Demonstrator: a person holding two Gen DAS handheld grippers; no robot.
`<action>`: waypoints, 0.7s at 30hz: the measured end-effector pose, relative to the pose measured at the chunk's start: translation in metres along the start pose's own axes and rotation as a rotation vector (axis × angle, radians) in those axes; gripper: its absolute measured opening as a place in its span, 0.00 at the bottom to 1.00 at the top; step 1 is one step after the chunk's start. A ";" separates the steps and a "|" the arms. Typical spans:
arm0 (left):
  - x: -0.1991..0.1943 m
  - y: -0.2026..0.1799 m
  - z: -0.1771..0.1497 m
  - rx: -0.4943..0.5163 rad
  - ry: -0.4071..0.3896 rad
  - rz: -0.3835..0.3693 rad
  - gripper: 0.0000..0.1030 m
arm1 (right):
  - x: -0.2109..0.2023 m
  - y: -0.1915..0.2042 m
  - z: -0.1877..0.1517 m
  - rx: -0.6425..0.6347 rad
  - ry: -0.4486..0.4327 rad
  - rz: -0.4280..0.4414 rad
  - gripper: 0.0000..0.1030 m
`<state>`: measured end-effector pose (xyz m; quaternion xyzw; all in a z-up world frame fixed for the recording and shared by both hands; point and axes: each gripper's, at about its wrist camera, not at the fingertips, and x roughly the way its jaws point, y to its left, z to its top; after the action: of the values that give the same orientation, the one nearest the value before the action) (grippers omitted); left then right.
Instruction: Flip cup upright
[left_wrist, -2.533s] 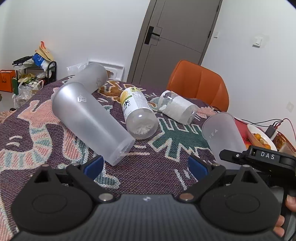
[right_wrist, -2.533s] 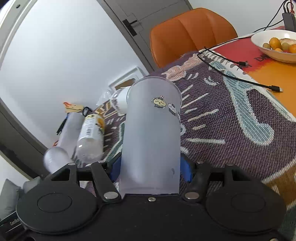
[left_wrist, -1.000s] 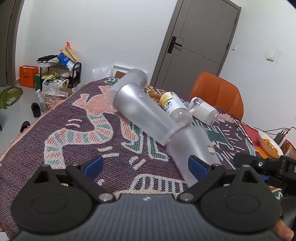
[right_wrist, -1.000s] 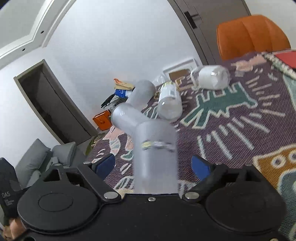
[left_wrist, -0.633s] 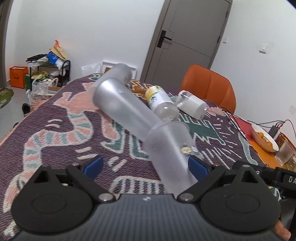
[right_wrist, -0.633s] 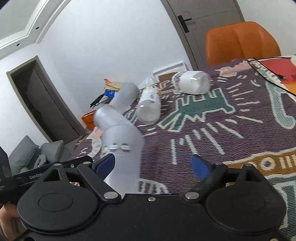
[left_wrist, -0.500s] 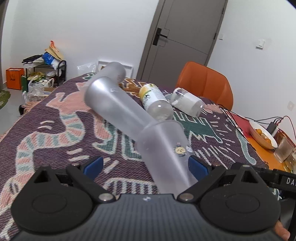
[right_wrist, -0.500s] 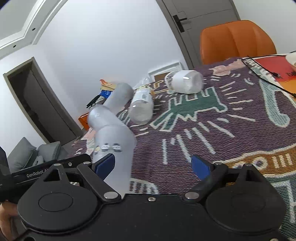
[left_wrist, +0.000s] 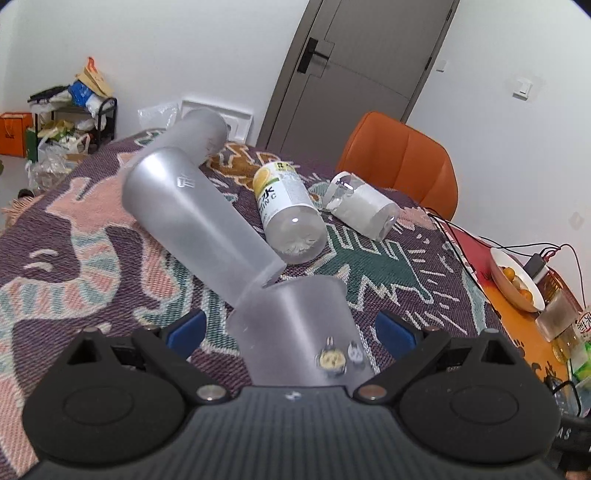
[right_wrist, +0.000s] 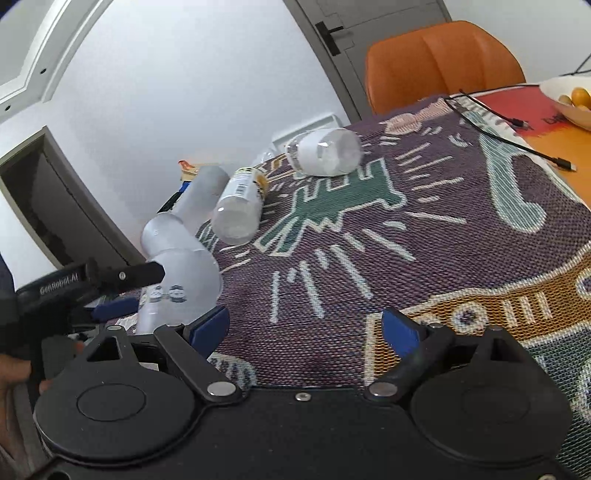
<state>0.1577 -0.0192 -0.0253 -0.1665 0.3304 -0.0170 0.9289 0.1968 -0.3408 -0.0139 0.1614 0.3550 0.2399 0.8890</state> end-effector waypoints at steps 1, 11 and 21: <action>0.005 0.001 0.002 -0.013 0.015 0.003 0.94 | 0.000 -0.002 0.001 0.001 0.000 -0.001 0.88; 0.035 0.014 0.010 -0.171 0.148 -0.051 0.85 | 0.004 -0.006 0.002 0.005 0.006 0.001 0.88; 0.003 0.011 0.015 -0.154 0.064 -0.109 0.80 | -0.003 0.000 0.004 -0.009 -0.011 0.000 0.88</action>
<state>0.1687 -0.0050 -0.0194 -0.2546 0.3509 -0.0475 0.8999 0.1976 -0.3423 -0.0098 0.1586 0.3489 0.2405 0.8918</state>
